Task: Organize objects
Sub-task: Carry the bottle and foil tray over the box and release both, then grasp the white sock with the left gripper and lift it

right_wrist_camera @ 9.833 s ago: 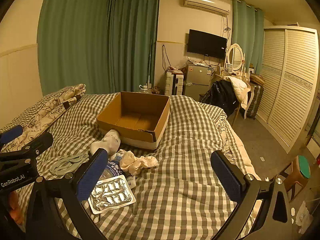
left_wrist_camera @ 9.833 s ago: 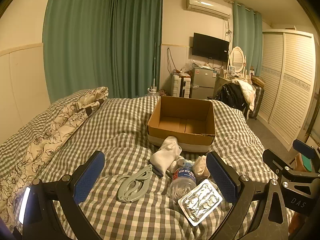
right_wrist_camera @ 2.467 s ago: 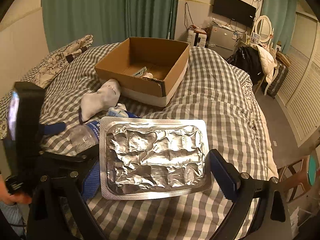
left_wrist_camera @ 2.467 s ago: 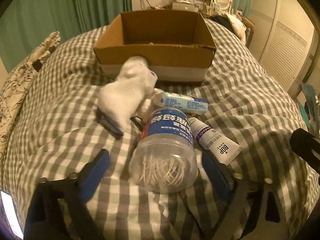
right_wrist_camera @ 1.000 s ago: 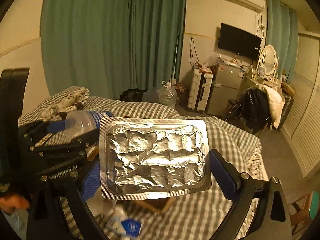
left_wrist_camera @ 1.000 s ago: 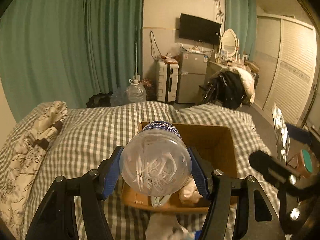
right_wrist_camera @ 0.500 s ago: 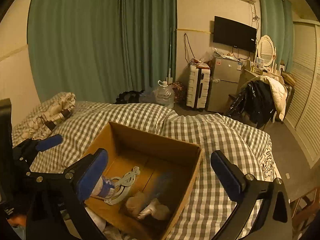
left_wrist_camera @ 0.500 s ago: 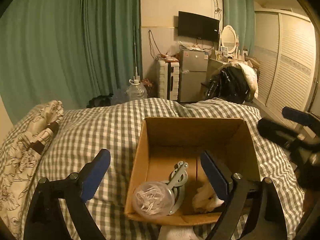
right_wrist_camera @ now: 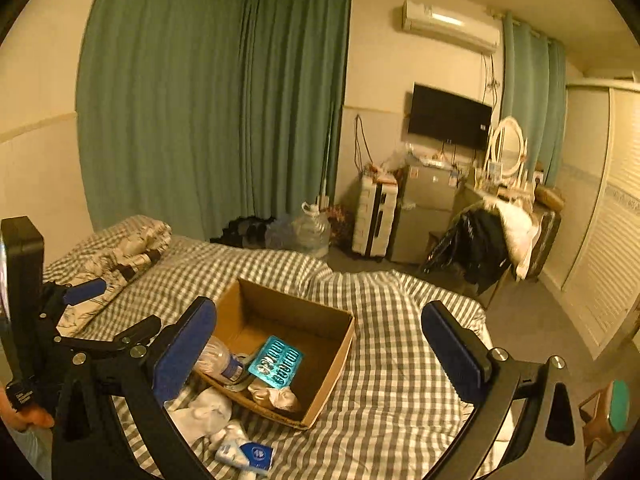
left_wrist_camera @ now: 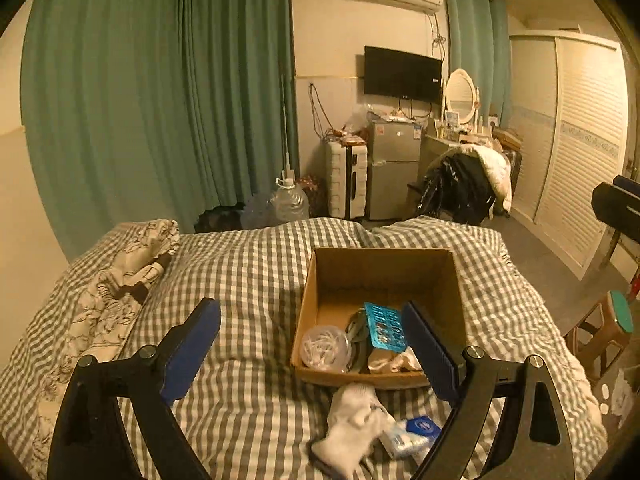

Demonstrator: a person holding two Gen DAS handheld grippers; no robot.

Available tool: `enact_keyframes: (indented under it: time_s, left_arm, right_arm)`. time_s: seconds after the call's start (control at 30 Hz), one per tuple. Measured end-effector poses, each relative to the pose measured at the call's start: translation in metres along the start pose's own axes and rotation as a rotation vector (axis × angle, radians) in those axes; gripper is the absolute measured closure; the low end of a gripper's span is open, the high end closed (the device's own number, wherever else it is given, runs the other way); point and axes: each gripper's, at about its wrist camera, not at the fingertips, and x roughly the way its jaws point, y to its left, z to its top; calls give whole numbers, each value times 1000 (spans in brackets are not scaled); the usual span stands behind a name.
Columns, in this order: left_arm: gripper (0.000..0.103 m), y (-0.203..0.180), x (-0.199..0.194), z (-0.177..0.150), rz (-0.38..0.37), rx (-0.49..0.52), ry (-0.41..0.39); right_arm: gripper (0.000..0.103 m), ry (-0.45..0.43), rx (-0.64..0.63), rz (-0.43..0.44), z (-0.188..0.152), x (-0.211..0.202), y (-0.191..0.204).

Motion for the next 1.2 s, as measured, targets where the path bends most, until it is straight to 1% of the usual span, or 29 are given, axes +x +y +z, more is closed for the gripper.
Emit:
enact_keyframes:
  time_s: [0.13,0.23,0.3,0.4,0.5,0.6,0.67,0.73,0.8,0.87,1.0,1.1,1.2]
  left_arm:
    - [9,0,-27,-9,-3,-1,-16]
    - [9,-2,-37,-22,8,-12,-19]
    - [9,-4,-39,-34,0,-20,-10]
    - [9,-5,-35,-57,6,-42,23]
    - [9,-6,-18,-84,24,-56,87]
    - [9,-10,2,-111,51,-42,159]
    - [9,-10,18,-128,69,-38,220]
    - [9,-10,28,-144,72,-41,263]
    - [9,-10,39,-155,85,-34,296]
    - [9,-13,50,-160,86,-21,325]
    - [9,-22,68,-158,73,3,351]
    - [9,-28,86,-154,108,26,371]
    - [9,-35,102,-150,85,55,387]
  right_arm:
    - [0,-25,-15,-2,-1,-32,8]
    - [0,-16,-31,12,-16,-45,16]
    - [0,16,-41,16,-30,-45,23]
    - [0,88,-47,16,-64,-34,33]
    - [0,169,-32,20,-97,-14,39]
    - [0,266,-32,17,-130,13,44]
    - [0,317,-20,31,-148,28,44]
    - [0,369,0,53,-165,43,44]
    - [0,407,1,46,-179,55,44]
    - [0,426,-2,39,-188,64,45]
    - [0,441,13,36,-199,76,41]
    - [0,459,26,43,-202,82,36]
    - [1,473,36,53,-205,86,35]
